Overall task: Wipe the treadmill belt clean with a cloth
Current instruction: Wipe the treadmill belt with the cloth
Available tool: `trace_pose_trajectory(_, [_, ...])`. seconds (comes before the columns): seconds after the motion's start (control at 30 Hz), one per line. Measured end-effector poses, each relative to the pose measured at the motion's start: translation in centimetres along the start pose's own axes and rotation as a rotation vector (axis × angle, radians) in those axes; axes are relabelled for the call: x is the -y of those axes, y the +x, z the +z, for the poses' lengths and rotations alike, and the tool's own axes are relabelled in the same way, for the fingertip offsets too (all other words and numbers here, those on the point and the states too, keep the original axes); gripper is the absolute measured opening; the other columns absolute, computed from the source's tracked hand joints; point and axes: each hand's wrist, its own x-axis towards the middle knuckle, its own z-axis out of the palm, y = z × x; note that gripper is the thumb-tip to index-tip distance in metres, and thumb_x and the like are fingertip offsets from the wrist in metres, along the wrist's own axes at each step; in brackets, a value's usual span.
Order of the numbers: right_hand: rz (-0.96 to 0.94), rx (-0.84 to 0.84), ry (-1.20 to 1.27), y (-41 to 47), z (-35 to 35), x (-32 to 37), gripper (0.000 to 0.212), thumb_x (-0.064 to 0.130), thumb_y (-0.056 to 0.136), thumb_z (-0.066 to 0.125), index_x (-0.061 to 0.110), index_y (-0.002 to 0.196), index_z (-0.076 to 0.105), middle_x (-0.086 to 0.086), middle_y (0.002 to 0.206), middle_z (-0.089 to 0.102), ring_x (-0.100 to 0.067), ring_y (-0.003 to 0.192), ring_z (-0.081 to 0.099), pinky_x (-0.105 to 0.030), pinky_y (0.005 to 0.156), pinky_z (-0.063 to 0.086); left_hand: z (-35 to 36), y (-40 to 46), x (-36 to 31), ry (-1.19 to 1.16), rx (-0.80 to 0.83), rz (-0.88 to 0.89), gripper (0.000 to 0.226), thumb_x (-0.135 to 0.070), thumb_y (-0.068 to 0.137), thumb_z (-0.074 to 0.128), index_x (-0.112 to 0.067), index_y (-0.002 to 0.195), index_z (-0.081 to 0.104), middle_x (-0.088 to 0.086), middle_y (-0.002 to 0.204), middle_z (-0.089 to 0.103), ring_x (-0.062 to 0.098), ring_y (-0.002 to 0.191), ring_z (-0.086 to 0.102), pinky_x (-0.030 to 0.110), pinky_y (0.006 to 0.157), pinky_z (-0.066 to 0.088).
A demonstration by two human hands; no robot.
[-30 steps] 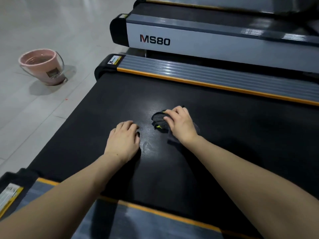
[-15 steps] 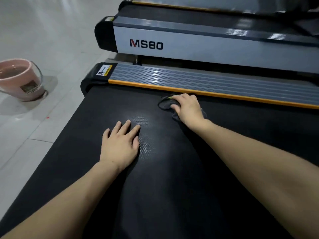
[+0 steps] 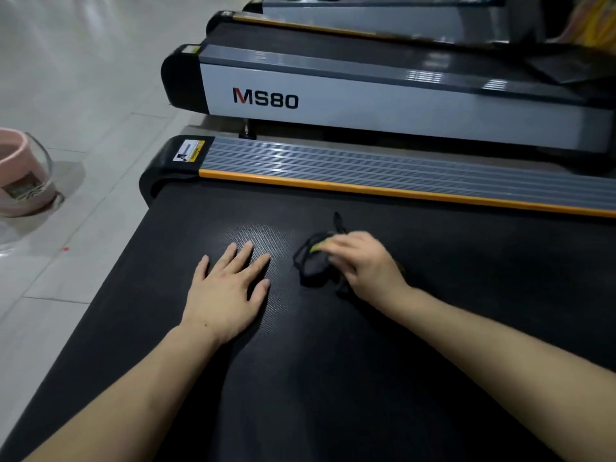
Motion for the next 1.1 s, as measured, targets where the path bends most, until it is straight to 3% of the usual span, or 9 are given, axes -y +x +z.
trace_pose_trajectory(0.13, [0.353, -0.141, -0.087, 7.3, 2.0, -3.7, 0.024, 0.025, 0.097, 0.060, 0.019, 0.116, 0.072, 0.000, 0.114, 0.071, -0.028, 0.110, 0.059, -0.038, 0.101, 0.044, 0.5, -0.4, 0.0, -0.010, -0.064, 0.002, 0.064, -0.063, 0.095, 0.010, -0.050, 0.155, 0.024, -0.015, 0.168, 0.015, 0.009, 0.156, 0.004, 0.048, 0.126, 0.005])
trace_pose_trajectory(0.2, [0.474, -0.123, -0.096, 8.9, 2.4, -3.3, 0.026, 0.027, 0.098, 0.057, 0.020, 0.120, 0.070, 0.001, 0.118, 0.069, -0.027, 0.113, 0.056, -0.039, 0.099, 0.045, 0.7, -0.5, 0.0, -0.022, -0.106, -0.006, 0.061, -0.062, 0.097, 0.016, -0.047, 0.154, 0.031, -0.015, 0.167, 0.020, 0.009, 0.156, 0.008, 0.048, 0.126, 0.007])
trace_pose_trajectory(0.33, [0.339, -0.085, -0.067, 5.7, 1.7, -0.8, 0.027, 0.033, 0.095, 0.060, 0.027, 0.119, 0.071, 0.004, 0.112, 0.071, -0.026, 0.097, 0.062, -0.035, 0.089, 0.047, 1.0, -0.5, -0.2, -0.041, -0.135, -0.025, 0.062, -0.060, 0.096, 0.024, -0.039, 0.152, 0.041, -0.010, 0.165, 0.029, 0.010, 0.155, 0.014, 0.049, 0.125, 0.010])
trace_pose_trajectory(0.5, [0.065, -0.008, 0.067, -2.4, -0.2, 5.9, 0.031, 0.029, 0.096, 0.062, 0.026, 0.126, 0.067, 0.007, 0.110, 0.065, -0.017, 0.089, 0.051, -0.023, 0.084, 0.044, -0.2, 0.0, 1.0, 0.032, -0.003, 0.066, 0.077, -0.066, 0.091, 0.010, -0.034, 0.159, 0.025, -0.008, 0.170, 0.013, 0.012, 0.157, 0.006, 0.048, 0.126, 0.010])
trace_pose_trajectory(0.63, [0.008, 0.028, 0.040, 0.8, 0.9, 3.7, 0.030, 0.037, 0.096, 0.057, 0.025, 0.120, 0.070, 0.002, 0.099, 0.063, -0.022, 0.088, 0.052, -0.031, 0.084, 0.048, -0.7, -2.0, 2.4, 0.080, -0.053, 0.070, 0.068, -0.067, 0.094, 0.017, -0.041, 0.153, 0.036, -0.005, 0.165, 0.029, 0.020, 0.155, 0.018, 0.047, 0.124, 0.021])
trace_pose_trajectory(0.73, [0.241, -0.028, -0.049, 8.0, 3.1, 0.4, 0.026, 0.035, 0.095, 0.060, 0.025, 0.117, 0.071, -0.004, 0.106, 0.060, -0.028, 0.102, 0.053, -0.041, 0.089, 0.050, 0.0, -3.0, 2.1, 0.065, -0.081, -0.015, 0.063, -0.066, 0.095, 0.019, -0.045, 0.152, 0.036, -0.007, 0.165, 0.029, 0.018, 0.155, 0.018, 0.044, 0.124, 0.019])
trace_pose_trajectory(0.87, [0.519, -0.072, -0.125, 11.8, 4.8, 0.0, 0.029, 0.036, 0.098, 0.055, 0.028, 0.123, 0.065, -0.005, 0.114, 0.056, -0.030, 0.114, 0.047, -0.038, 0.096, 0.043, -0.1, -3.3, 2.7, 0.051, -0.129, -0.072, 0.067, -0.072, 0.092, 0.021, -0.045, 0.151, 0.038, -0.005, 0.165, 0.028, 0.018, 0.155, 0.018, 0.043, 0.124, 0.019])
trace_pose_trajectory(0.97, [0.413, -0.045, -0.086, 8.1, 4.6, 3.2, 0.036, 0.041, 0.098, 0.053, 0.031, 0.131, 0.062, -0.005, 0.111, 0.053, -0.026, 0.109, 0.048, -0.037, 0.095, 0.044, -0.1, -4.0, 3.9, 0.034, -0.122, -0.099, 0.071, -0.075, 0.091, 0.016, -0.046, 0.155, 0.030, -0.006, 0.168, 0.022, 0.014, 0.156, 0.011, 0.040, 0.126, 0.013])
trace_pose_trajectory(1.1, [-0.057, 0.184, -0.120, 1.9, 2.1, 7.2, 0.054, 0.051, 0.097, 0.034, 0.025, 0.143, 0.047, -0.007, 0.114, 0.047, -0.025, 0.102, 0.045, -0.044, 0.084, 0.050, 0.1, -4.4, 4.0, 0.016, -0.113, -0.088, 0.075, -0.074, 0.090, 0.010, -0.043, 0.157, 0.026, -0.007, 0.169, 0.016, 0.012, 0.157, 0.004, 0.041, 0.127, 0.008])
